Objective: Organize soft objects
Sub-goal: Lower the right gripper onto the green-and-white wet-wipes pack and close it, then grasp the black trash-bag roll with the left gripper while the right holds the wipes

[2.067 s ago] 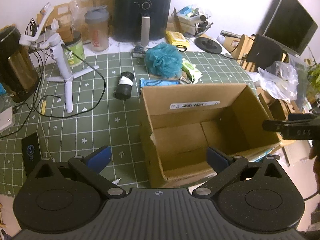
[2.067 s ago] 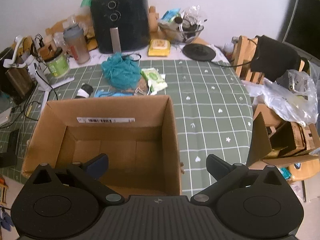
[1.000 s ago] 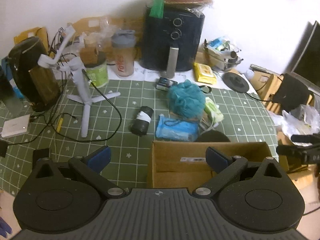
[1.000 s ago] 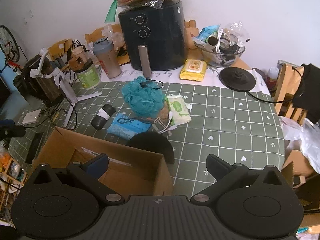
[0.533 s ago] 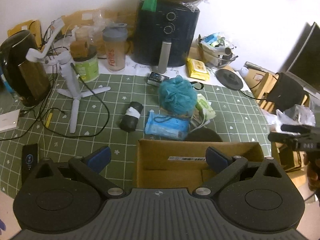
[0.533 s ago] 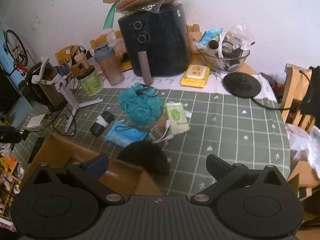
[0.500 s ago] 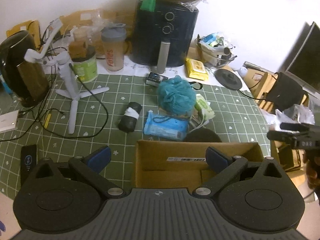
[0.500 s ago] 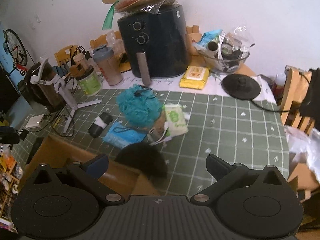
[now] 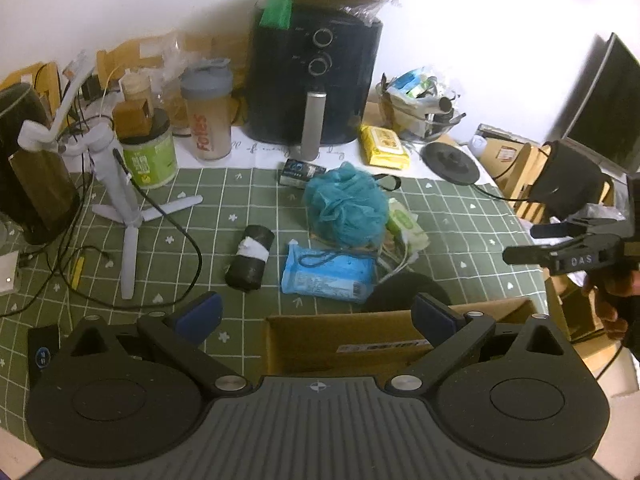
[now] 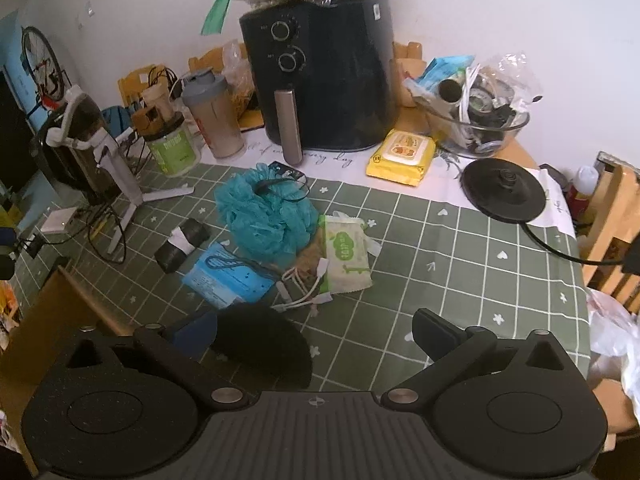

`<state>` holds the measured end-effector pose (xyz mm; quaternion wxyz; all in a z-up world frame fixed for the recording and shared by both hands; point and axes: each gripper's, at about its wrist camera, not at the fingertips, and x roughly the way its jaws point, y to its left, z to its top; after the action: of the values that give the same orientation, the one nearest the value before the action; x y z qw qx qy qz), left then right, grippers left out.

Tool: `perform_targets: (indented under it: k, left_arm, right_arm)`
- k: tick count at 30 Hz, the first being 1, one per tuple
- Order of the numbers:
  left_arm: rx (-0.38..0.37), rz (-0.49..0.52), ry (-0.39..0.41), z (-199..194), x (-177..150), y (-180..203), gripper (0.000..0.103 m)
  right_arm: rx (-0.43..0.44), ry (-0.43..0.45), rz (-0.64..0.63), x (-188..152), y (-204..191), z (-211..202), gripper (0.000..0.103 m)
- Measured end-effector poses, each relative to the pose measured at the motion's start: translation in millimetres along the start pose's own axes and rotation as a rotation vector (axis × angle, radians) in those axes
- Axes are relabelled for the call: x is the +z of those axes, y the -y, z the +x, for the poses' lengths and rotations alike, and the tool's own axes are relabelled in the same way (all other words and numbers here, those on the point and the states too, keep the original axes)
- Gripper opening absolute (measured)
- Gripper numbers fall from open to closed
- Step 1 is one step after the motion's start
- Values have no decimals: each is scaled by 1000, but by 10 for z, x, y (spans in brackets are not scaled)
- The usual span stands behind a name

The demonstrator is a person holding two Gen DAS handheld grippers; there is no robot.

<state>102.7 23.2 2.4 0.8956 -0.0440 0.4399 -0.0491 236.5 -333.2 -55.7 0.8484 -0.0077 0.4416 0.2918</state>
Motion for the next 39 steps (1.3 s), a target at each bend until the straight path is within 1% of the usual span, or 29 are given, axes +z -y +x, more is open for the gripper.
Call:
perform_targets:
  k: [7, 13, 14, 17, 20, 23, 25, 27, 31, 34, 35, 36, 39]
  left_arm:
    - [2, 33, -25, 60, -26, -65, 103]
    - [-8, 24, -42, 99, -55, -142, 103]
    - [-7, 22, -46, 103, -61, -150, 103]
    - [-11, 22, -56, 111, -80, -176, 103]
    - [-9, 18, -68, 125, -103, -210, 103]
    - [-9, 2, -86, 146, -124, -254, 103]
    - [-4, -11, -95, 152, -139, -294, 103]
    - [3, -22, -96, 145, -156, -331, 103]
    - [18, -47, -98, 133, -182, -419, 103]
    - [18, -66, -98, 121, -183, -480, 103]
    - [17, -70, -96, 121, -180, -492, 103]
    - [17, -76, -94, 120, -174, -508, 103]
    - [10, -84, -80, 106, -158, -530, 103]
  right_arm:
    - [17, -38, 18, 115, 117, 383, 103]
    - [35, -43, 47, 218, 249, 758, 103]
    - [37, -47, 53, 235, 276, 839, 102]
    - [37, -46, 60, 287, 325, 1055, 95]
    - [33, -43, 66, 349, 360, 1272, 94]
    - [19, -55, 76, 390, 398, 1504, 90]
    - [17, -64, 79, 406, 420, 1645, 86]
    - [8, -71, 81, 422, 445, 1780, 80]
    - [-8, -92, 67, 443, 455, 1981, 73]
    - [-15, -115, 50, 464, 430, 2097, 64]
    - [-14, -121, 48, 468, 424, 2125, 56]
    - [-11, -127, 46, 471, 414, 2149, 53]
    - [-23, -131, 31, 486, 377, 2155, 51]
